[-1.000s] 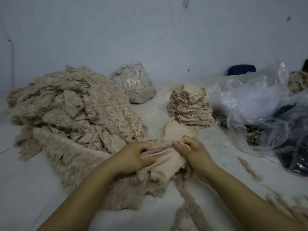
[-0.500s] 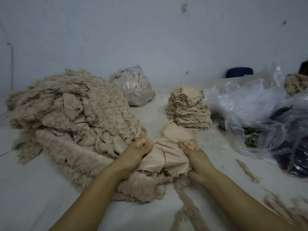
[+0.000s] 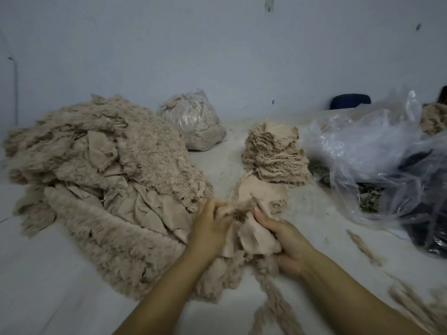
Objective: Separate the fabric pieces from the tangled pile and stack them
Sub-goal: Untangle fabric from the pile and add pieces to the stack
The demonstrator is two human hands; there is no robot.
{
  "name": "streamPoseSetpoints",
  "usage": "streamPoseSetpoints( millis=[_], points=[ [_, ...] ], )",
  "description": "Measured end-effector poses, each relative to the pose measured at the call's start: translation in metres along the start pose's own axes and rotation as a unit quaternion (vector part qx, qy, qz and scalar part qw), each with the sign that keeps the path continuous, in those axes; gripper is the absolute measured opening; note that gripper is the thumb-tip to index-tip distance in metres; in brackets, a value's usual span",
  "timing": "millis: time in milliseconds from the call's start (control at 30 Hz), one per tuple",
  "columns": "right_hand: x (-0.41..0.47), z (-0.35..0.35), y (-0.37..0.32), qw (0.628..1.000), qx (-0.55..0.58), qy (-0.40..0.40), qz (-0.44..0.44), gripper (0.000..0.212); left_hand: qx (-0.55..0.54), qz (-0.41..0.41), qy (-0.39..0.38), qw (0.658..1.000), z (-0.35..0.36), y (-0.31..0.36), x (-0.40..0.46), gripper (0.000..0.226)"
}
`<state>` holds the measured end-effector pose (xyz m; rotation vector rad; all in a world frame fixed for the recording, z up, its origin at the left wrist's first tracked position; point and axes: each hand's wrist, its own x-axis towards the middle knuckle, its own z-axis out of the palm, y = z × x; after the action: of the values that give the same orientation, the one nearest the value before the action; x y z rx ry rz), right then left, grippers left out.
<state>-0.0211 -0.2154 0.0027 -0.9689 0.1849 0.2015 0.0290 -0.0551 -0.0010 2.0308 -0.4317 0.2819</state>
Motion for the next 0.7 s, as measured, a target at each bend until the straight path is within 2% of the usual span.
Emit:
streamPoseSetpoints(
  millis=[33,67,100,133,167,200,233,333,400,533,600,700],
  points=[
    [0.001,0.003,0.001,1.0,0.003,0.0,-0.017,0.045,0.025,0.05,0.026,0.998,0.004,0.002,-0.003,0.009],
    [0.002,0.005,0.001,0.999,0.005,0.002,-0.038,0.045,-0.003,0.066,0.049,0.997,0.007,0.005,-0.007,0.016],
    [0.002,0.006,0.0,0.998,0.011,0.006,-0.057,0.043,-0.069,0.036,0.039,0.996,0.007,0.01,-0.009,0.026],
    [0.002,0.007,0.0,0.997,0.018,0.008,-0.069,0.04,-0.152,-0.023,-0.014,0.988,0.008,0.016,-0.008,0.036],
    [0.002,0.008,0.0,0.997,0.026,0.01,-0.074,0.039,-0.23,-0.09,-0.085,0.965,0.01,0.021,-0.008,0.043],
    [0.002,0.008,0.001,0.997,0.031,0.013,-0.075,0.038,-0.284,-0.139,-0.131,0.94,0.013,0.022,-0.007,0.042],
    [0.002,0.009,0.002,0.997,0.032,0.013,-0.072,0.037,-0.304,-0.155,-0.134,0.931,0.017,0.023,-0.007,0.036],
    [0.001,0.009,0.002,0.997,0.03,0.025,-0.067,0.026,-0.257,-0.074,-0.069,0.961,0.022,0.025,-0.007,0.028],
    [-0.001,0.005,-0.002,0.994,0.039,0.059,-0.08,0.027,-0.257,-0.026,-0.098,0.961,0.022,0.023,-0.009,0.028],
    [-0.001,0.0,-0.002,0.988,0.003,0.123,-0.09,0.025,-0.383,-0.067,-0.143,0.91,0.015,0.019,-0.01,0.019],
    [-0.001,0.0,-0.002,0.985,-0.011,0.146,-0.089,0.023,-0.368,-0.056,-0.152,0.916,0.013,0.017,-0.011,0.021],
    [-0.003,-0.005,-0.006,0.98,-0.061,0.17,-0.079,0.014,-0.28,-0.016,-0.196,0.94,0.009,0.017,-0.011,0.031]
  ],
)
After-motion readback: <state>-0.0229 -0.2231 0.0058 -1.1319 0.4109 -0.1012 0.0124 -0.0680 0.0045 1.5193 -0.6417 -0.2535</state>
